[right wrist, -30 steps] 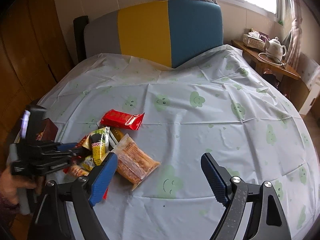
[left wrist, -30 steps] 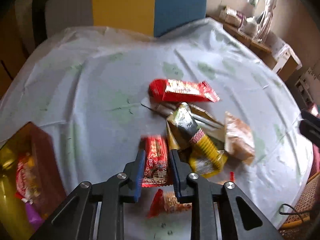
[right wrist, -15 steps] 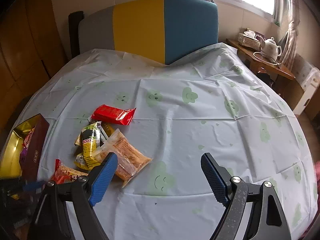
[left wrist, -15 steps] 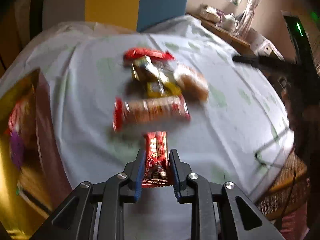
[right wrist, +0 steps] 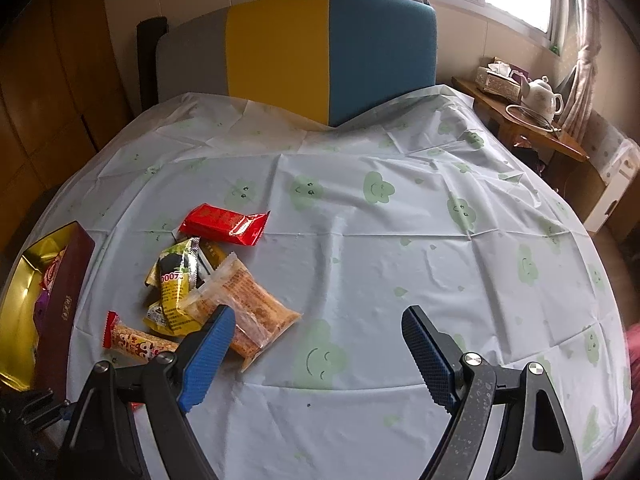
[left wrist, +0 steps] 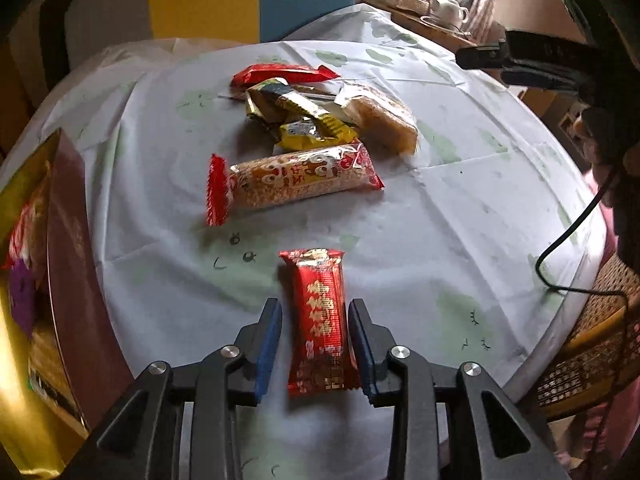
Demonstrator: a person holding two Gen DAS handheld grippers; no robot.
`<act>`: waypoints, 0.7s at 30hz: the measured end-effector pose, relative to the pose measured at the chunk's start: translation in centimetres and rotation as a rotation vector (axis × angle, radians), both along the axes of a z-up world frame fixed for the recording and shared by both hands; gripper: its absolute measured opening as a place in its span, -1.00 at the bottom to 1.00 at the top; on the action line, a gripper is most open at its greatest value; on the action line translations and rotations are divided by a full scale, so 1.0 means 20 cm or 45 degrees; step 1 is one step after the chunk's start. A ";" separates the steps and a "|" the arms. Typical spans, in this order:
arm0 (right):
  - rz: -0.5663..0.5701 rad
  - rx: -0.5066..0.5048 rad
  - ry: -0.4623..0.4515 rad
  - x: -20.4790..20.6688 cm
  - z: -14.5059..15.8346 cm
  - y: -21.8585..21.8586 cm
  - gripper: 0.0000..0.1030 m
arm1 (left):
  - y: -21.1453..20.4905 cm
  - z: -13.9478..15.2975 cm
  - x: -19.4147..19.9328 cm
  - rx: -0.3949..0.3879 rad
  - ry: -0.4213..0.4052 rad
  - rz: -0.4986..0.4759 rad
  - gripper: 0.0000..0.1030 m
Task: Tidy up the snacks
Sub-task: 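Grasp the small red gold-print pack with the left gripper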
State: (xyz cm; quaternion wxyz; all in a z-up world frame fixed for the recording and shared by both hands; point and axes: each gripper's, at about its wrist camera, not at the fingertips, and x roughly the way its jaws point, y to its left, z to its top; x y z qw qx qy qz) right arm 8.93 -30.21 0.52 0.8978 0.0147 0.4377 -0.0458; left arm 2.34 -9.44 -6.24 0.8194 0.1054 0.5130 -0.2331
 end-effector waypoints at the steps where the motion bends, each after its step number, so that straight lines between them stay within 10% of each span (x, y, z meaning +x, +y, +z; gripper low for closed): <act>1: -0.003 0.000 0.004 0.00 0.00 0.00 0.67 | -0.01 0.00 0.00 0.010 -0.011 -0.004 -0.33; 21: 0.226 0.091 0.127 0.15 -0.08 0.19 0.66 | 0.10 -0.07 -0.06 -0.196 -0.186 0.033 -0.36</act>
